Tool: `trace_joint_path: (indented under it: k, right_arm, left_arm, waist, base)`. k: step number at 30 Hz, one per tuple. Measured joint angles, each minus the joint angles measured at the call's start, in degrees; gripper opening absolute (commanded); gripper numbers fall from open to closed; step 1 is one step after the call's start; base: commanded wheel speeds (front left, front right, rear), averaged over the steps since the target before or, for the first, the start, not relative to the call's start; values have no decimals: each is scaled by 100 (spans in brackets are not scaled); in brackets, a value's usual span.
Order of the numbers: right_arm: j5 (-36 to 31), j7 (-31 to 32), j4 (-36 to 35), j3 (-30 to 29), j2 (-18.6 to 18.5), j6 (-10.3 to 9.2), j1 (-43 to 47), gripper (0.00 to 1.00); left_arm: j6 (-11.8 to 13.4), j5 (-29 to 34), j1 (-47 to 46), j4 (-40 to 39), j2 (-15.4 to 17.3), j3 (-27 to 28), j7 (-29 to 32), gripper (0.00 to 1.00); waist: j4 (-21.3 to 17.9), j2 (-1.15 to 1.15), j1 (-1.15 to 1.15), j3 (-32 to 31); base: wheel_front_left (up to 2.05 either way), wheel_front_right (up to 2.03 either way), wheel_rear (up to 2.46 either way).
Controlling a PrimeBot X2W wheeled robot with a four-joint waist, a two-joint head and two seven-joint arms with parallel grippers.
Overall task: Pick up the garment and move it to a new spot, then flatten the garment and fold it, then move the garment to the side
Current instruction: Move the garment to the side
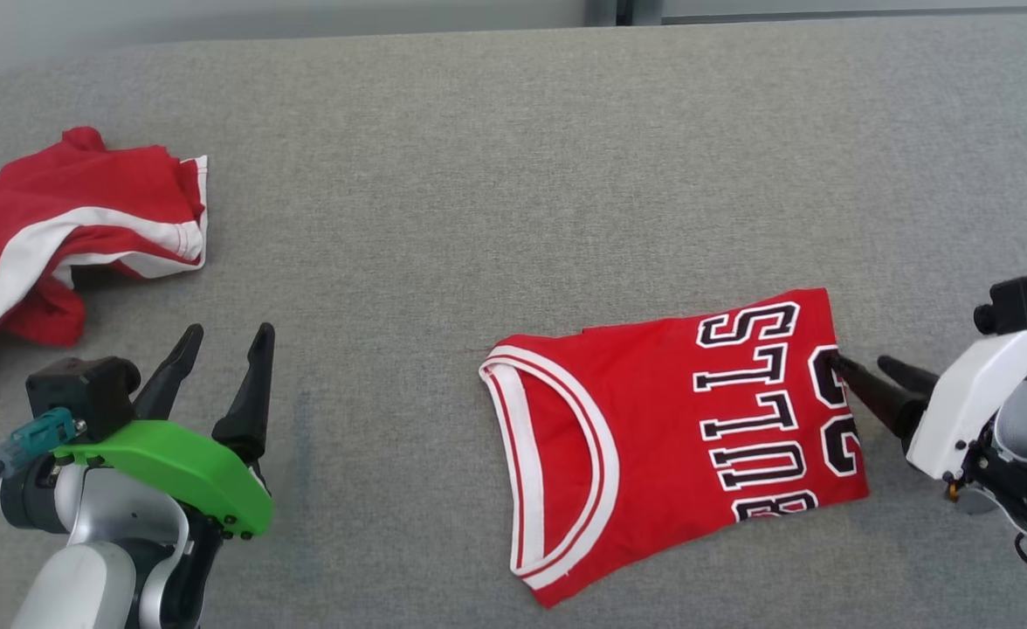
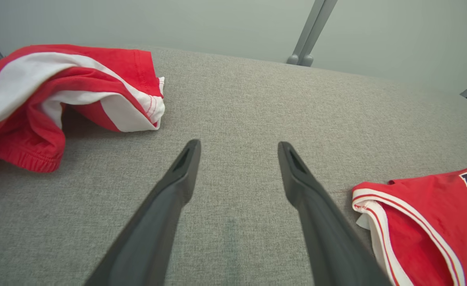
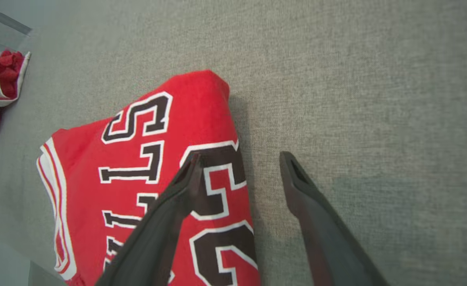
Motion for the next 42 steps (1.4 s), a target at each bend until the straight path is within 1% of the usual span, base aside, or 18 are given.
trace_joint_path:
  k: [2,6,8,13,14,15,16,19,21,23,25,26,29,31,32,37,39,42]
  right_arm:
    - [80,133,55,55,-62,21,116,100]
    - [388,381,104,138,-90,192,199,100]
    - [450,466,104,180,-98,318,194,100]
    - [498,632,108,218,-154,506,116,100]
    - [533,658,108,222,-148,553,63,48]
    - [579,691,107,227,-134,600,16,19]
    - [641,740,111,232,-111,632,-30,0]
    - [789,934,135,232,-114,662,-66,0]
    - [818,1047,154,187,-216,662,-87,0]
    - [817,1088,201,52,-397,643,-176,0]
    - [809,1115,248,-194,-671,531,-353,0]
    - [788,1135,303,-325,-849,435,-466,0]
    - [492,1256,619,-591,-1544,132,-740,0]
    - [272,1352,855,-660,-1941,-75,-766,0]
    - [199,1433,974,-667,-2097,-136,-765,0]
    - [-224,1545,1329,-666,-2636,-161,-757,0]
    - [-346,1535,1422,-706,-2764,-161,-759,0]
    - [-491,1536,1555,-682,-2853,-163,-760,0]
  left_arm:
    - [0,0,-1,-35,-7,-11,7,100]
    - [0,0,-3,-87,-29,-16,7,100]
    - [0,1,-7,-99,-42,-30,7,100]
    - [0,1,-66,-73,-162,-121,-1,100]
    - [0,1,-99,-64,-183,-142,-1,100]
    - [0,1,-127,-48,-194,-146,-3,100]
    - [0,1,-134,-34,-196,-146,-9,100]
    - [0,1,-134,9,-199,-140,-9,100]
    - [0,1,-134,8,-201,-123,-29,100]
    - [0,1,-133,9,-199,-104,-27,100]
    - [0,1,-133,-7,-194,-62,-25,100]
    - [0,1,-133,-18,-188,-24,-25,100]
    - [0,20,-144,-51,-170,-30,0,100]
    - [0,36,-186,-46,-172,-141,29,100]
    - [-1,45,-239,-47,-179,-189,55,100]
    - [-5,59,-377,-94,-183,-234,103,100]
    - [-5,105,-377,-104,-162,-220,145,100]
    - [-5,153,-377,-122,-143,-174,158,100]
  waist:
    - [86,0,0,38]
    - [269,0,0,121]
    - [358,0,0,166]
    - [569,0,0,256]
    - [606,0,0,267]
    - [640,0,0,273]
    - [671,0,0,276]
    - [735,0,0,264]
    - [749,0,0,253]
    - [747,0,0,254]
    - [741,0,0,267]
    - [737,0,0,282]
    - [725,0,0,338]
    - [736,0,0,358]
    - [748,0,0,362]
    - [839,0,0,377]
    - [865,0,0,394]
    - [885,0,0,424]
  base:
    - [0,0,0]
    - [0,0,0]
    - [0,0,0]
    - [0,0,0]
    - [0,0,0]
    - [0,0,0]
    - [0,0,0]
    - [0,0,0]
    - [0,0,0]
    - [0,0,0]
    - [0,0,0]
    - [0,0,0]
    - [0,0,0]
    - [0,0,0]
    - [0,0,0]
    - [0,0,0]
    - [0,0,0]
    - [0,0,0]
